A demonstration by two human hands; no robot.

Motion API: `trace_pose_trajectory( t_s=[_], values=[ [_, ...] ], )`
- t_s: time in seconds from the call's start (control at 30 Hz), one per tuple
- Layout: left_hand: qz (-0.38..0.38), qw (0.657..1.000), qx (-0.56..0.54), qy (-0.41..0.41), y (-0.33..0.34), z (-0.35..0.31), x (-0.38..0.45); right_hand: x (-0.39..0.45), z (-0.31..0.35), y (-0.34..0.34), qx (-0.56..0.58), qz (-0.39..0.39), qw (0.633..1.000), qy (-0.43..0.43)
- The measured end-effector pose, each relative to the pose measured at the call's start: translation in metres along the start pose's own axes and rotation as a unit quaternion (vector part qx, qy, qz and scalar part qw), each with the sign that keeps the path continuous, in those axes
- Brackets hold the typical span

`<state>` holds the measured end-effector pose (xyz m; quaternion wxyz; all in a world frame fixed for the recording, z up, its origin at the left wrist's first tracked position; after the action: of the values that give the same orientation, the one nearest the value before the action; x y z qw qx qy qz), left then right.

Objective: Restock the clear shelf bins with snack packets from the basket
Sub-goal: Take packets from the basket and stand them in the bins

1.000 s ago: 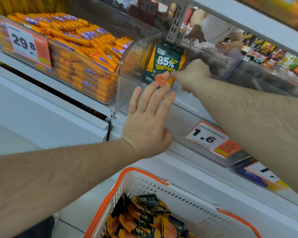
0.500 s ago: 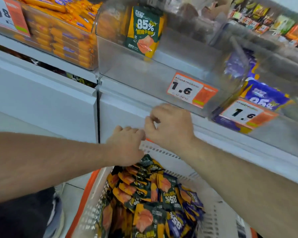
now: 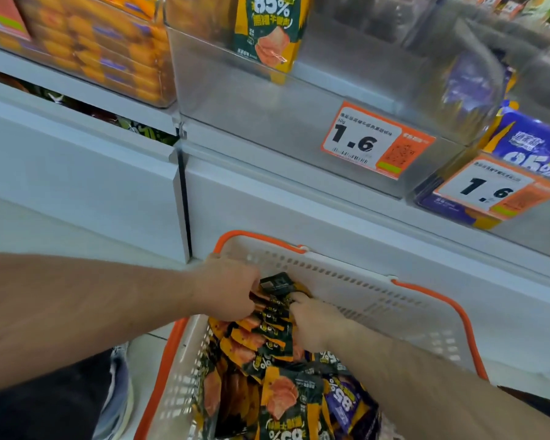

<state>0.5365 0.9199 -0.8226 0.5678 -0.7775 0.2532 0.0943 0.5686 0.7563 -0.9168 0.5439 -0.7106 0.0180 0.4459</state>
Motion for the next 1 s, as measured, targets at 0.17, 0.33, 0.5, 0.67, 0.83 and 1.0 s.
trace_pose_trajectory(
  t_s=[0.17,0.33,0.5,0.67,0.83,1.0],
  values=[
    [-0.017,1.0,0.003,0.0,-0.006,0.004,-0.001,0.006,0.014,-0.004,-0.026,-0.027,0.999,0.003],
    [-0.054,0.999,0.005,-0.001,-0.015,0.003,-0.003,0.003,0.017,-0.004,-0.01,-0.014,1.0,0.005],
    [-0.1,0.994,0.049,0.019,-0.027,0.002,-0.006,-0.024,0.0,-0.064,0.153,-0.146,0.976,0.056],
    [-0.089,0.989,0.047,0.11,-0.027,-0.014,-0.011,-0.048,-0.029,-0.102,0.443,-0.183,0.86,0.178],
    [-0.152,0.98,-0.016,0.127,-0.028,-0.035,-0.015,-0.077,-0.01,-0.109,0.761,-0.069,0.618,0.186],
    [-0.212,0.889,-0.407,-0.003,-0.052,-0.006,-0.015,-0.092,-0.013,-0.123,0.755,-0.03,0.642,0.131]
  ],
)
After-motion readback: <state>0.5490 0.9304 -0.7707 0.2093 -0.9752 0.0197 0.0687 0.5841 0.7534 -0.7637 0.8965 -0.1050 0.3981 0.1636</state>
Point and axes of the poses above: each hand's wrist, its own x-axis towards the middle knuckle, its own y-axis out of the palm, z = x × y, the point moved 6 cm from there along x, towards the middle knuckle, and after that the axes turned 2 degrees about y, right-handed, at the moved point
